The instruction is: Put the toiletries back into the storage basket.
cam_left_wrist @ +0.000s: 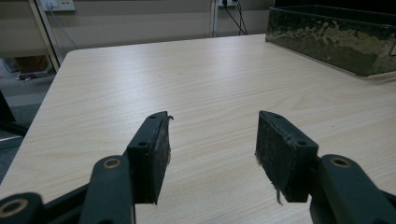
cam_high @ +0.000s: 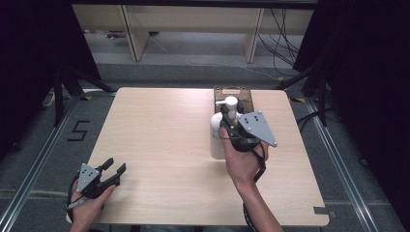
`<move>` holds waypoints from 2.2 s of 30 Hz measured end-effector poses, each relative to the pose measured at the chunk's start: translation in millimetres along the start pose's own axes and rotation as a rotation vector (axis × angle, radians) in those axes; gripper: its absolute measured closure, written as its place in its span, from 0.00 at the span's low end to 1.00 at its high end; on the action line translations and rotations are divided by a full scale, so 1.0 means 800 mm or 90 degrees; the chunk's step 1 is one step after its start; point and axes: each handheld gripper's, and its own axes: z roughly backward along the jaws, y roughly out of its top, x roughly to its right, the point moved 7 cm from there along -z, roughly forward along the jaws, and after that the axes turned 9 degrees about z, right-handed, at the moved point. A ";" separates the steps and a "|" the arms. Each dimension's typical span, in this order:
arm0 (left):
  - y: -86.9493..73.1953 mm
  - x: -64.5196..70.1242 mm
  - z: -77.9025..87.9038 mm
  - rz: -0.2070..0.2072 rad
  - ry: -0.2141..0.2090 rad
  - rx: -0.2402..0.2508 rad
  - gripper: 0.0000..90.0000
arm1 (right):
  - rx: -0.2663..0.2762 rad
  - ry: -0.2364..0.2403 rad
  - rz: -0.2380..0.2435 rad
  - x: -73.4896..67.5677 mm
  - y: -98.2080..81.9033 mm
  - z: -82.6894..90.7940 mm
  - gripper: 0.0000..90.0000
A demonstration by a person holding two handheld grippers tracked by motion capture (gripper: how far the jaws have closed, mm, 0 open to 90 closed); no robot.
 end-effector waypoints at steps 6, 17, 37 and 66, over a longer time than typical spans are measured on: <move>0.000 0.000 0.000 0.000 0.000 0.001 0.49 | 0.003 -0.009 -0.003 0.008 0.003 0.002 0.67; 0.000 0.000 0.000 -0.001 0.000 0.000 0.49 | 0.004 -0.024 -0.005 0.023 0.006 0.005 0.67; 0.000 0.000 0.000 -0.001 0.000 0.000 0.49 | 0.011 -0.044 0.004 0.046 0.013 0.004 0.67; 0.000 0.000 0.000 -0.003 0.000 -0.001 0.49 | 0.018 -0.067 0.009 0.068 0.027 -0.013 0.67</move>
